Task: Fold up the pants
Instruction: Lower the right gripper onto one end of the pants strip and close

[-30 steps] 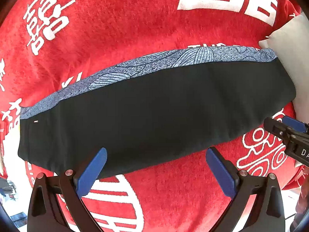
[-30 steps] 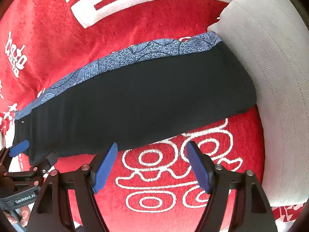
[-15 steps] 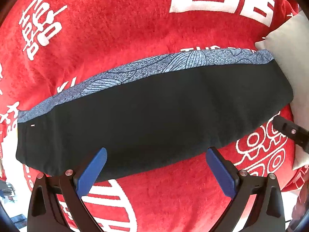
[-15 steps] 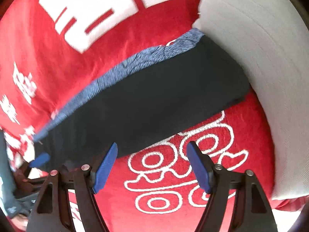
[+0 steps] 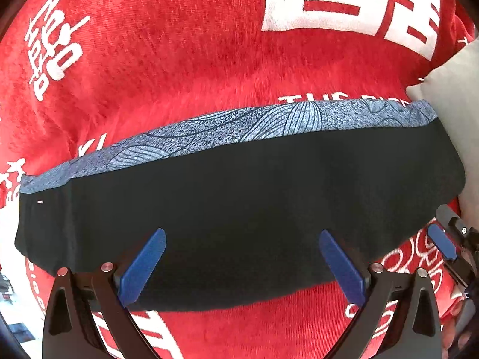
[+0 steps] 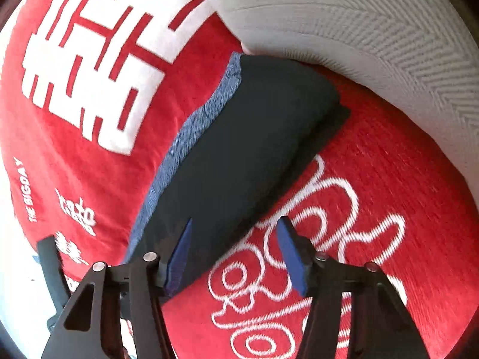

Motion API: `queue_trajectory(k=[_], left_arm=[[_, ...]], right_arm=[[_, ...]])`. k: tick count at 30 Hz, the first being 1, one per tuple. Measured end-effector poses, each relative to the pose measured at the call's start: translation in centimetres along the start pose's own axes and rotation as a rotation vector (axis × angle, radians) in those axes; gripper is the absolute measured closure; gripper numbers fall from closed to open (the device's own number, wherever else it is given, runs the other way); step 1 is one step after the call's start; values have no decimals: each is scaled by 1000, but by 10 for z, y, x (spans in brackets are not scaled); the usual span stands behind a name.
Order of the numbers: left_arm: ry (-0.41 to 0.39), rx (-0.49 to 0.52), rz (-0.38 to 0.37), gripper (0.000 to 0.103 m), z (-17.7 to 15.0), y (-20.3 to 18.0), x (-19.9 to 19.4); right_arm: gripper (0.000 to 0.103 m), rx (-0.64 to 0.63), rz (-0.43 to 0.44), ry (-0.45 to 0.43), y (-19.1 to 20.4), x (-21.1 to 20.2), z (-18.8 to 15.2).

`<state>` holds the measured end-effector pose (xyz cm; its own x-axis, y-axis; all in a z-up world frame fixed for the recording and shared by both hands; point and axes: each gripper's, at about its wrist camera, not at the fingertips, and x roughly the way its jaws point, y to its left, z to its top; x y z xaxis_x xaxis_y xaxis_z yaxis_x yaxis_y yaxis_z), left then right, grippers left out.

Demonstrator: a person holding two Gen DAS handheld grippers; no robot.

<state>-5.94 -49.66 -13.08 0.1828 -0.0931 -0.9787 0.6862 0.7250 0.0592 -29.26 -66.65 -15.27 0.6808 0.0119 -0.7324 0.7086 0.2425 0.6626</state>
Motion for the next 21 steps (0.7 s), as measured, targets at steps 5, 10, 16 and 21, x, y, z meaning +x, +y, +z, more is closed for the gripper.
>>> queue_trajectory(k=[5,10,16,21], left_arm=[[-12,16,-3,0,3,-4,5],[-19,33,-1,0,5,-11,7],[-59,47,-21,25,12,-11,-7],[-71,51,-68,25,14,-16,6]], right_arm=[[43,71,48,-84,-11,5,8],[41,113,73,-163,-10,8,12],[89,166,-8,-91,1,23,27],[90,-21,-23,-92,34,4,31]])
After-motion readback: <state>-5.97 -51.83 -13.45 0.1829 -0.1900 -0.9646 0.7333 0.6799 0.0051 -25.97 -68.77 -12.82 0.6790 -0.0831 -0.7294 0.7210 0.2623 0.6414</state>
